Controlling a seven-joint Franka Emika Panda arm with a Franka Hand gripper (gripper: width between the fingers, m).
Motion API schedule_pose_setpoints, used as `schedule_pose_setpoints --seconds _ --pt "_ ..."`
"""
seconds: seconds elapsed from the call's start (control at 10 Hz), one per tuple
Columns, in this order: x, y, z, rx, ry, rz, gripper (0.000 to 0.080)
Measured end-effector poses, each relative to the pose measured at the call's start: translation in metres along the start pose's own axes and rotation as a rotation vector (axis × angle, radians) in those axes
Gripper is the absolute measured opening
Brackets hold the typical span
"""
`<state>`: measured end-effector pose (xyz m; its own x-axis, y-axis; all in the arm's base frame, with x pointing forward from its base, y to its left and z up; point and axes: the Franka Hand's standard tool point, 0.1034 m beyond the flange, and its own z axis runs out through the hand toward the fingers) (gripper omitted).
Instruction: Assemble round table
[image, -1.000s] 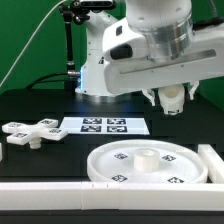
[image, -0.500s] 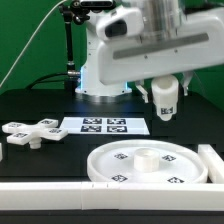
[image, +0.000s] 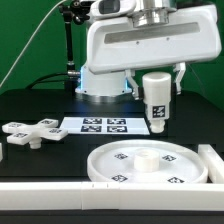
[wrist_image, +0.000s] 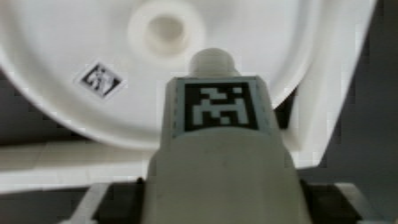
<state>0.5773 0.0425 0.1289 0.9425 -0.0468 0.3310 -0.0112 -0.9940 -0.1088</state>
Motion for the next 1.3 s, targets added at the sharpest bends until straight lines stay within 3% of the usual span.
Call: schedule_pose_setpoints --seconds 0.1,0.6,0.8,1.3 --pt "0.000 0.010 0.005 -0.031 0.081 -0.049 0.0409" --pt "-0.005 0.016 0.013 -0.037 0.064 -0.088 0.0409" --pt "-0.015 0.008 0.024 -0.037 0.061 -0.104 0.0409" --pt "-0.021 0.006 0.033 -0.036 0.045 -0.108 0.0409"
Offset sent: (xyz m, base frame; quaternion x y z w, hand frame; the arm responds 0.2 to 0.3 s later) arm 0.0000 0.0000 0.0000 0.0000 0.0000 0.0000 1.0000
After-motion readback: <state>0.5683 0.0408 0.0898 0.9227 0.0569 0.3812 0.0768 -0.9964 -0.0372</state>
